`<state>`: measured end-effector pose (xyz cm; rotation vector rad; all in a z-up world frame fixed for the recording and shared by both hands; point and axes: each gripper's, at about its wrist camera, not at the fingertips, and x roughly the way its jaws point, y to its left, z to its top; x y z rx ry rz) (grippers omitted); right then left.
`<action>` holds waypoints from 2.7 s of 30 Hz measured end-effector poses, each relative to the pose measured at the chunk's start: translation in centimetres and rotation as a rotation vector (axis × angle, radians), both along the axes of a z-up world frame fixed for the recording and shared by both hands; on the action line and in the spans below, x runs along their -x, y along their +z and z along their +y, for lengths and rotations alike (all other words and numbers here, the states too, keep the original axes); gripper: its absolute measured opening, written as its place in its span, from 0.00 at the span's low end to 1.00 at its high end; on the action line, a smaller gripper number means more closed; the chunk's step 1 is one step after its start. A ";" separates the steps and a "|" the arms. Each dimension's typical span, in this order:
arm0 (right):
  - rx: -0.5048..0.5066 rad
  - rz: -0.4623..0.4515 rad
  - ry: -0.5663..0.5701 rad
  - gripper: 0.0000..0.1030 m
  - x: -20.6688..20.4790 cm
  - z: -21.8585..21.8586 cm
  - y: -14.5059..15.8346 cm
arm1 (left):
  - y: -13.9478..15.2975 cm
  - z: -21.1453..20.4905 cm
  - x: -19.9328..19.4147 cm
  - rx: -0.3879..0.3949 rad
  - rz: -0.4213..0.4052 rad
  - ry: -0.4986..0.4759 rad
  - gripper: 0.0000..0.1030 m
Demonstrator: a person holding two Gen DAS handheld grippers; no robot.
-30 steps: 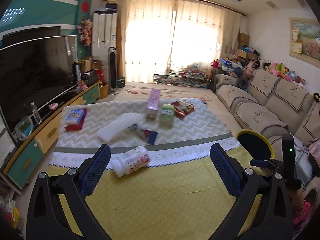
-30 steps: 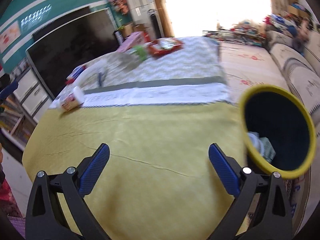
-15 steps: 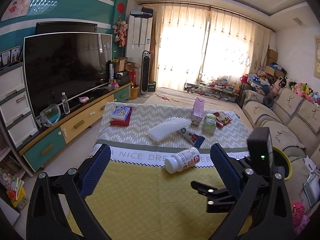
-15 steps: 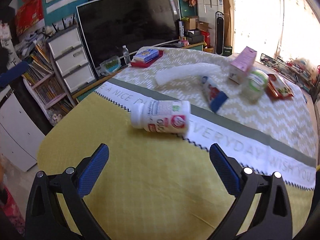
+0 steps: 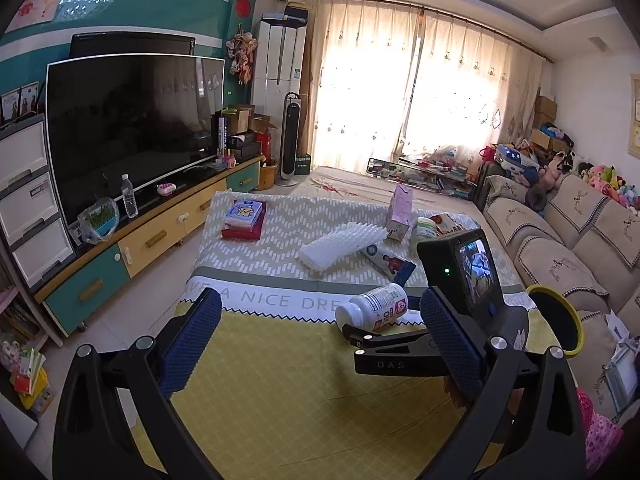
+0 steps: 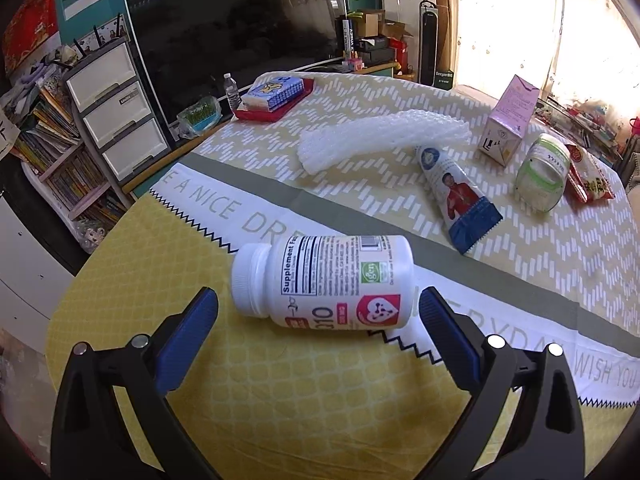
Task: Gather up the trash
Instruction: 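Reach the right gripper to the white supplement bottle and grasp it, then carry the bottle with the right gripper and drop it into the bin, then grasp the white foam mesh sleeve with the left gripper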
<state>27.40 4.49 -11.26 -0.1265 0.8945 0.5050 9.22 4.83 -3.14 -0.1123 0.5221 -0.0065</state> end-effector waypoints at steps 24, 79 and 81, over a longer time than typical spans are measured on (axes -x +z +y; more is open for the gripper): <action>-0.057 0.000 -0.042 0.78 2.9 -5.6 1.1 | -1.0 -1.9 -1.5 -0.014 0.027 -0.045 0.95; -0.026 -0.098 -0.867 0.86 7.5 -37.6 -0.7 | -9.2 -7.3 -23.0 -0.334 0.256 -0.276 0.95; -0.018 -0.100 -0.867 0.87 7.4 -37.3 -0.6 | -9.5 -7.2 -24.5 -0.371 0.241 -0.277 0.95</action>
